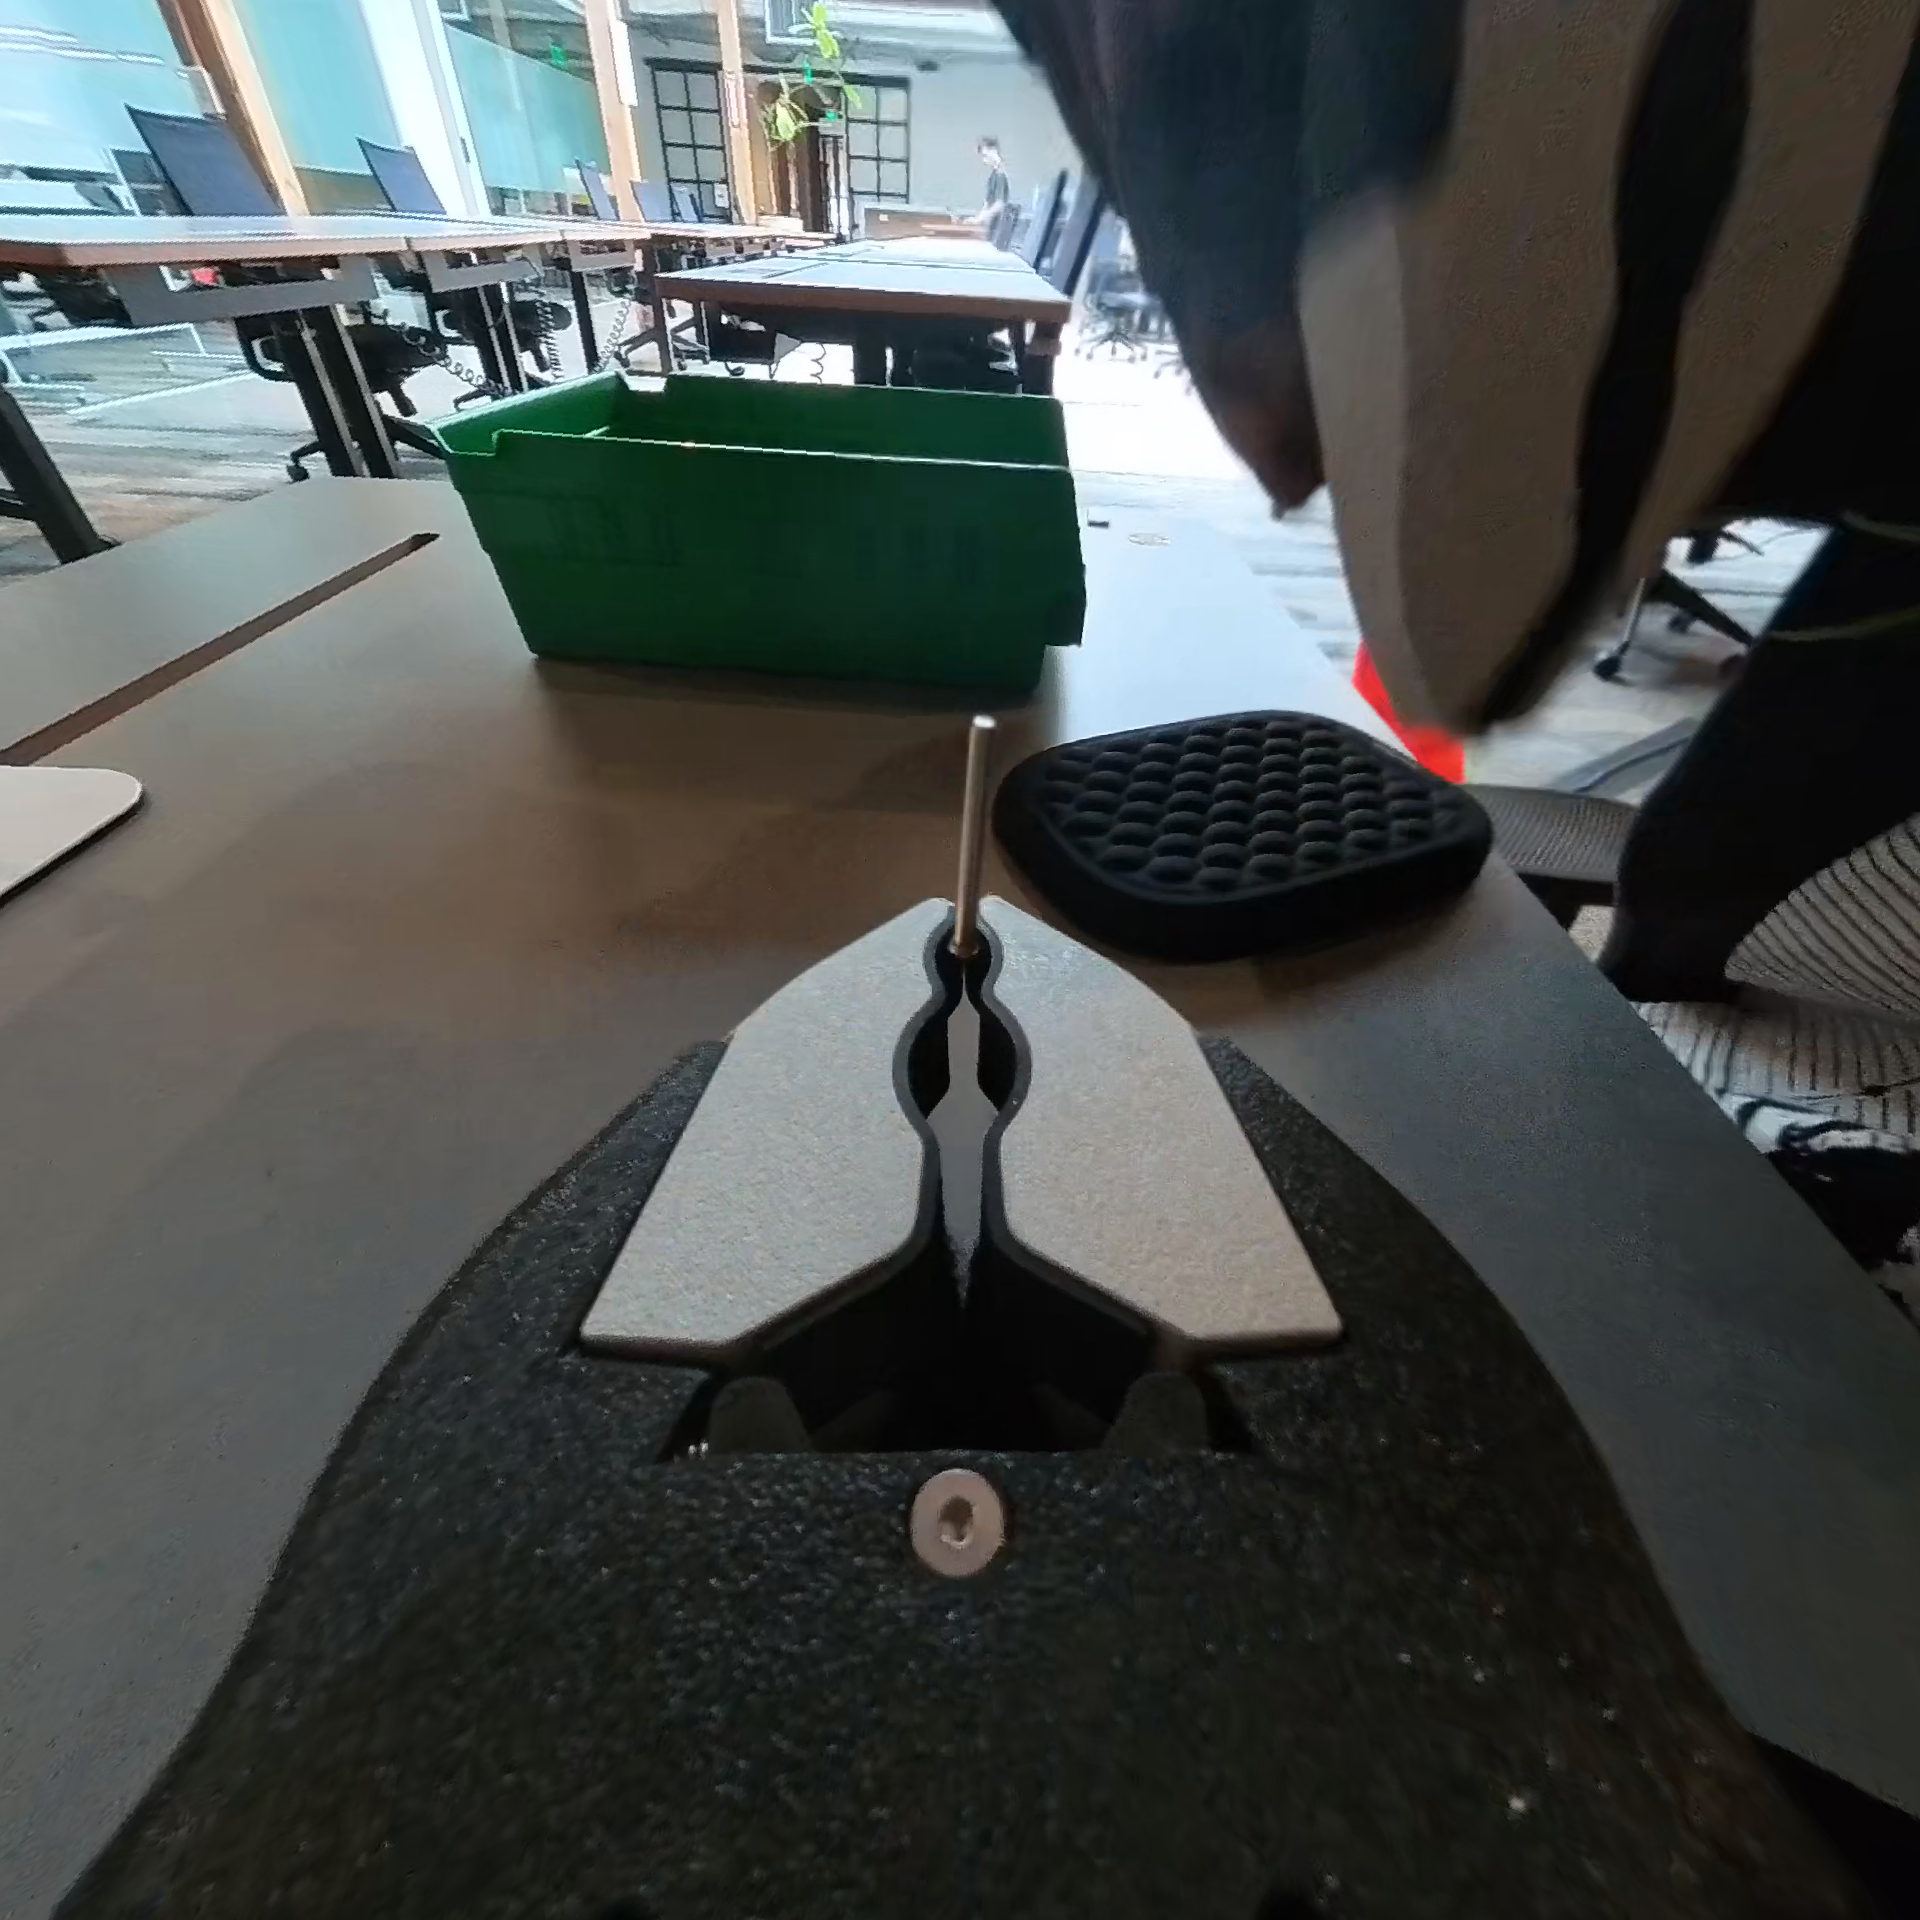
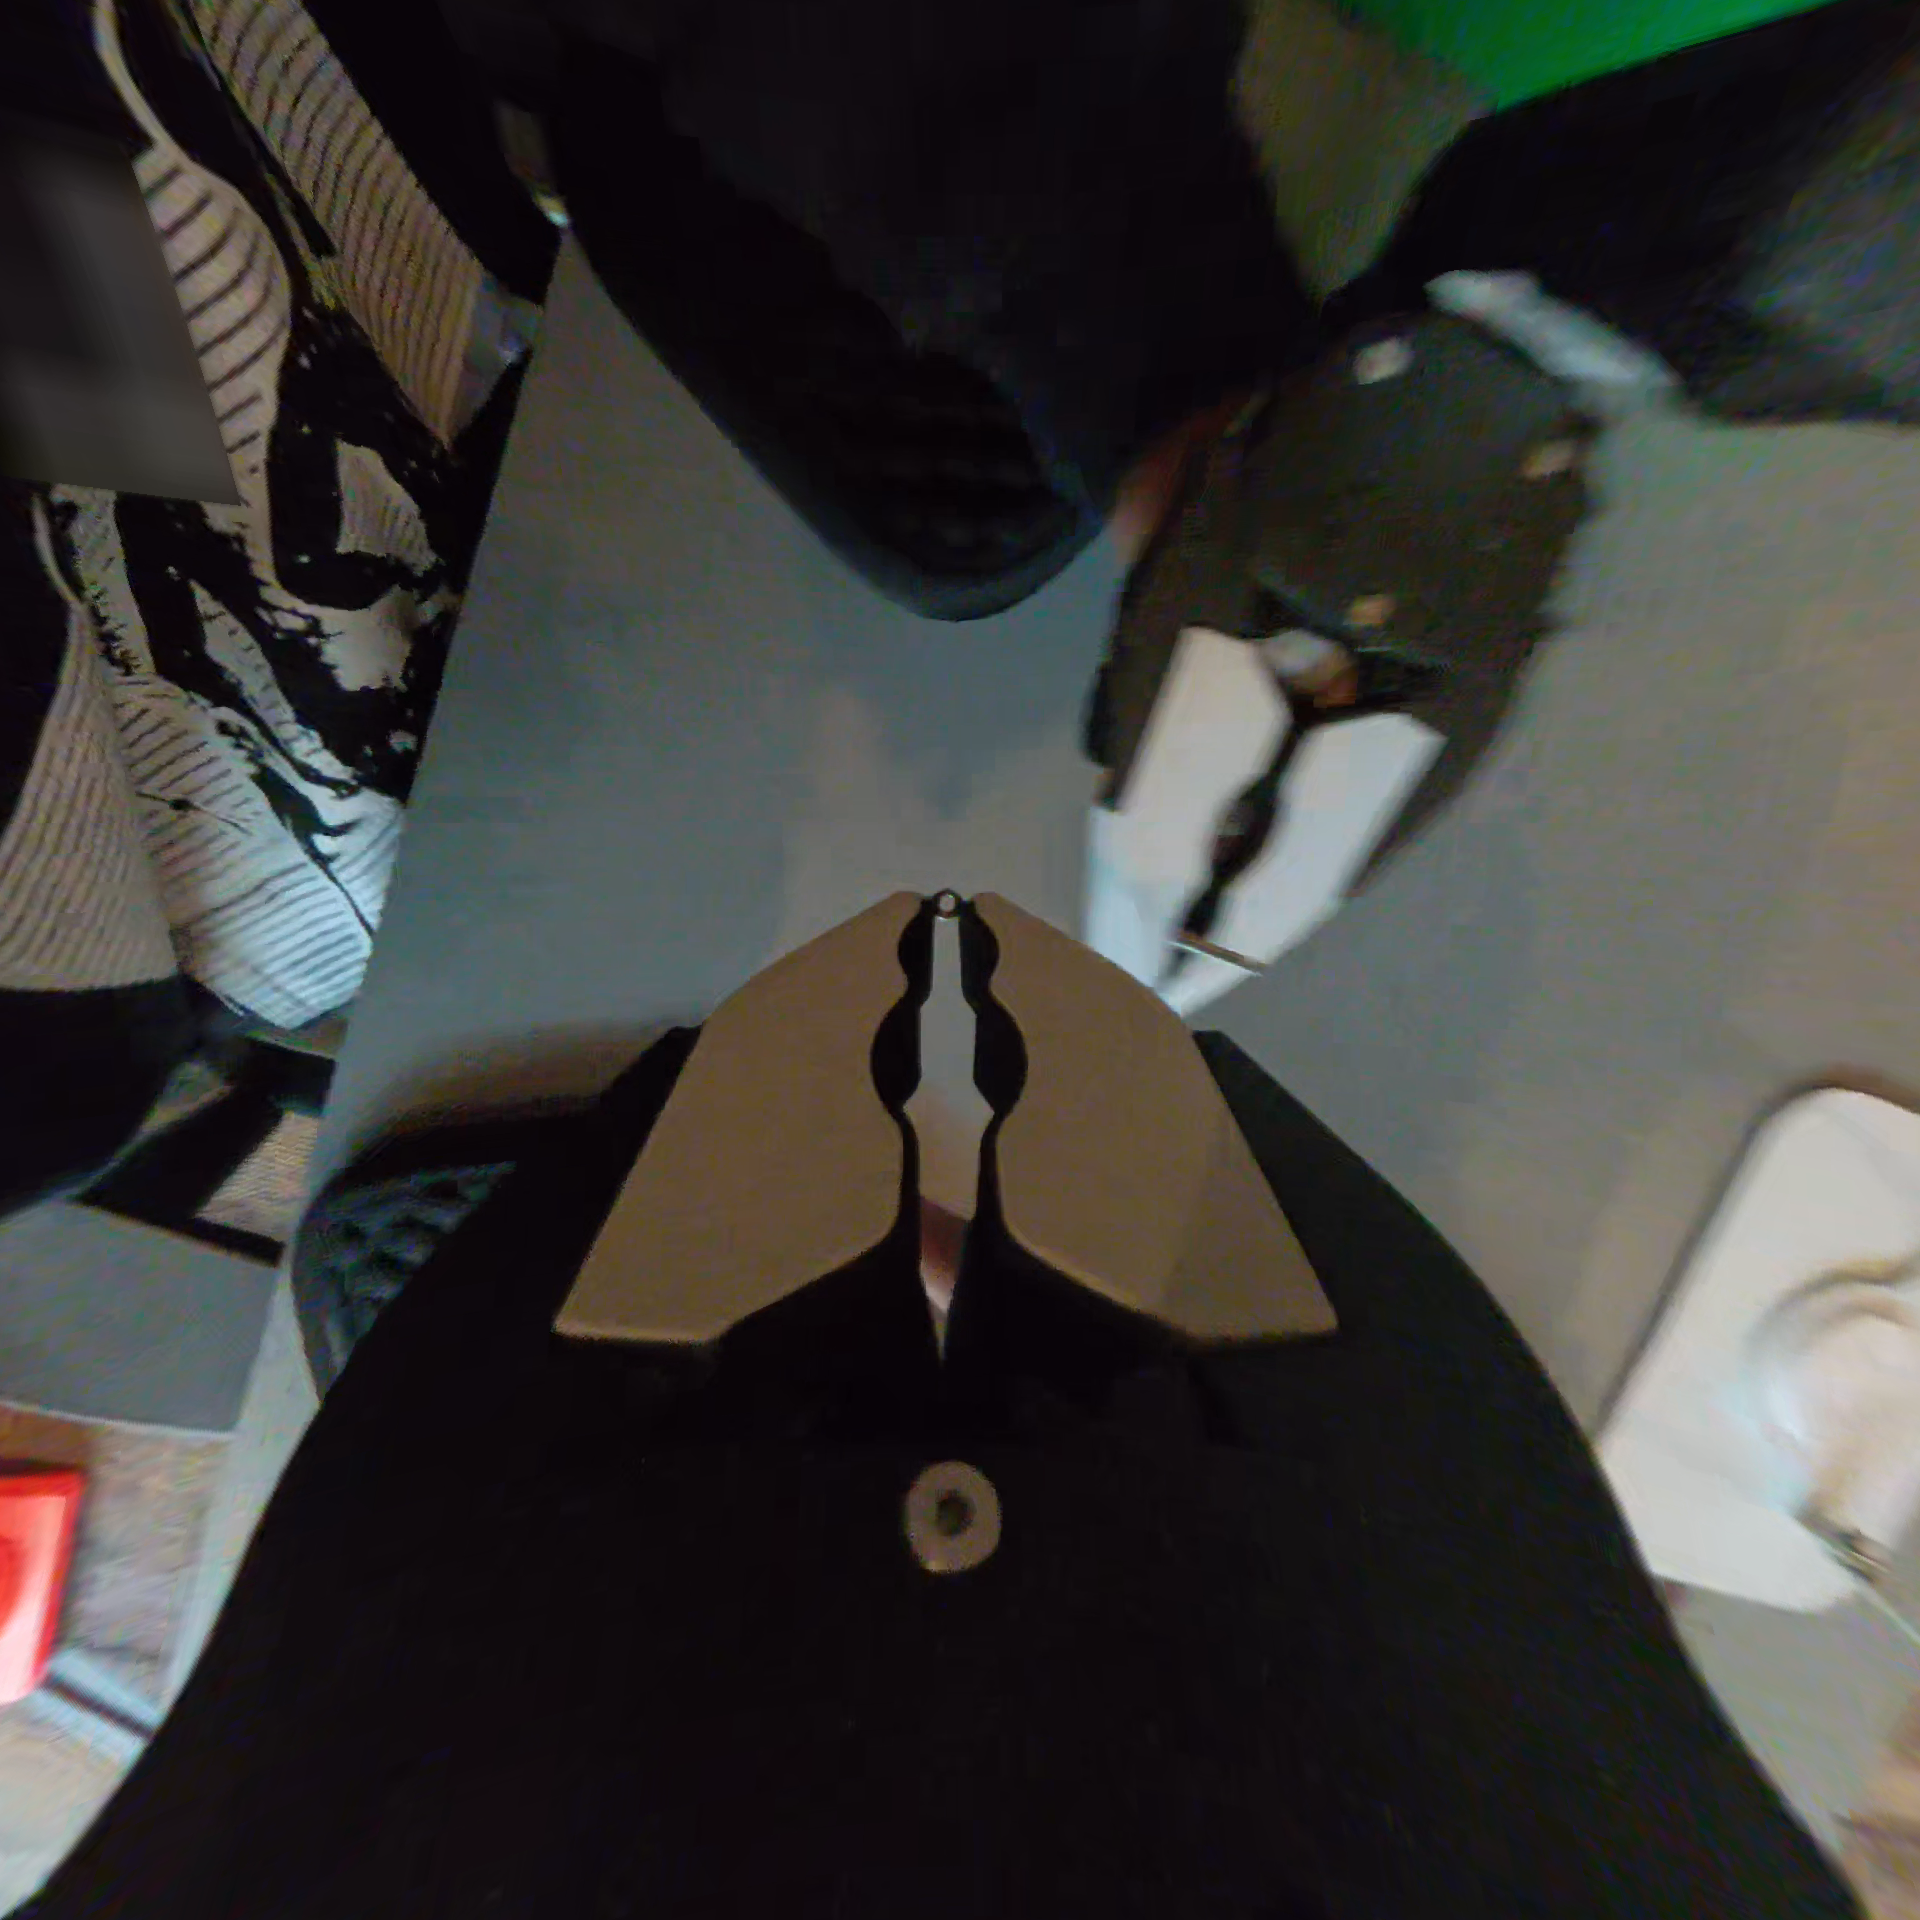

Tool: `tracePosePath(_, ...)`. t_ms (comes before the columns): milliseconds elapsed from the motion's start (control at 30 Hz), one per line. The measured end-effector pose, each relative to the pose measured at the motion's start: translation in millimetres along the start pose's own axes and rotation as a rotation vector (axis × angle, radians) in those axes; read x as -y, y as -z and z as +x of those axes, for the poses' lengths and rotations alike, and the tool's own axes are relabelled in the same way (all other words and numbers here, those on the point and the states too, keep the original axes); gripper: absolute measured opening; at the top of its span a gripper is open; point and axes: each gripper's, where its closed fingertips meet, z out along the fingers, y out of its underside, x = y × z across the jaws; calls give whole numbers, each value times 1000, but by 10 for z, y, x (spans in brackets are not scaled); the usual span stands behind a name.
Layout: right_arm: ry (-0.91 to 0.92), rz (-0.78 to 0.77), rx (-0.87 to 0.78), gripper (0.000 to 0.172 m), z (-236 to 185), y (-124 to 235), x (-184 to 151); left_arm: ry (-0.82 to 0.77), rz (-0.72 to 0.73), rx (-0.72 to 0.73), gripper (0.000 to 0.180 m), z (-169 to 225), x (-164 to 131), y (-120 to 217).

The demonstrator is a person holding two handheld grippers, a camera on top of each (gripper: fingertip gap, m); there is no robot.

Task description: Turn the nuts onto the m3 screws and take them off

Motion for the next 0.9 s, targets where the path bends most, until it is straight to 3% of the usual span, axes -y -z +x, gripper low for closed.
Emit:
tracePosePath(33, 13, -7, -20, 3, 107, 119, 9, 0, -1, -8, 0, 10, -1, -3)
tracePosePath(133, 67, -76, -34, 3, 356, 259, -27, -7, -9, -33, 0, 53, -11, -12)
tracePosePath(333, 142, -154, 111, 4, 405, 78, -79, -26, -22, -57, 0, 101, -26, -25)
tracePosePath(900, 136, -169, 150, 4, 409, -26, -152, -30, -27, -65, 0, 121, -28, -38)
